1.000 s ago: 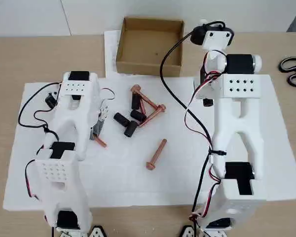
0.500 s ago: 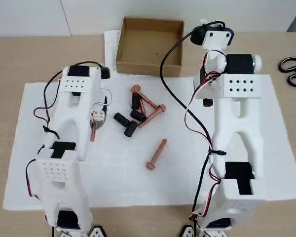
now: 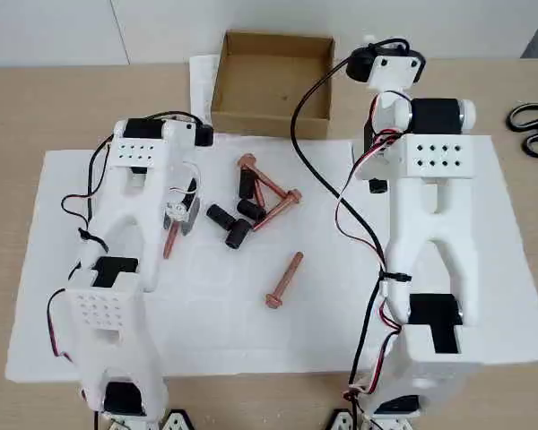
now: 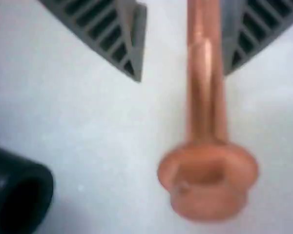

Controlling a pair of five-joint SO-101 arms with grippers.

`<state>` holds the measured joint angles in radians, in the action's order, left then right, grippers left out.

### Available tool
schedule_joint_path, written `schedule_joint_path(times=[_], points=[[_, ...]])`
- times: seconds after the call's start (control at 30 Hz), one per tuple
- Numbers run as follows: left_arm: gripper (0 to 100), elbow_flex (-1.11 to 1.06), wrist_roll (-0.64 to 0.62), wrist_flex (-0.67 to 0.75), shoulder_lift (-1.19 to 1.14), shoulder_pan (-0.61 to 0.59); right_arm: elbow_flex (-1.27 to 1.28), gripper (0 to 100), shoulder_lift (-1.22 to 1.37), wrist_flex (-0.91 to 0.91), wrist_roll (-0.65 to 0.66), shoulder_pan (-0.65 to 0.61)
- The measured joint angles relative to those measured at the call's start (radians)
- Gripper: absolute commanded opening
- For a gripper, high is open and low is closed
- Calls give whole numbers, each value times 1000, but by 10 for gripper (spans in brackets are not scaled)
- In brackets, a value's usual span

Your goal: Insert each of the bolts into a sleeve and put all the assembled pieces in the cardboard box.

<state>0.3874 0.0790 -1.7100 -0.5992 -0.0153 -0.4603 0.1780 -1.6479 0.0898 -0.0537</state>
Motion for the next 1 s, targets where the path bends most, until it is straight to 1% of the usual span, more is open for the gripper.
schedule_joint_path(times=[0.5, 0.83, 1.0], points=[[108, 0, -2, 95, 0, 0, 0, 4, 0, 0, 0, 0], [108, -29, -2, 132, 0, 0, 0, 4, 0, 0, 0, 0], [108, -81, -2, 160, 0, 0, 0, 4, 0, 0, 0, 0]])
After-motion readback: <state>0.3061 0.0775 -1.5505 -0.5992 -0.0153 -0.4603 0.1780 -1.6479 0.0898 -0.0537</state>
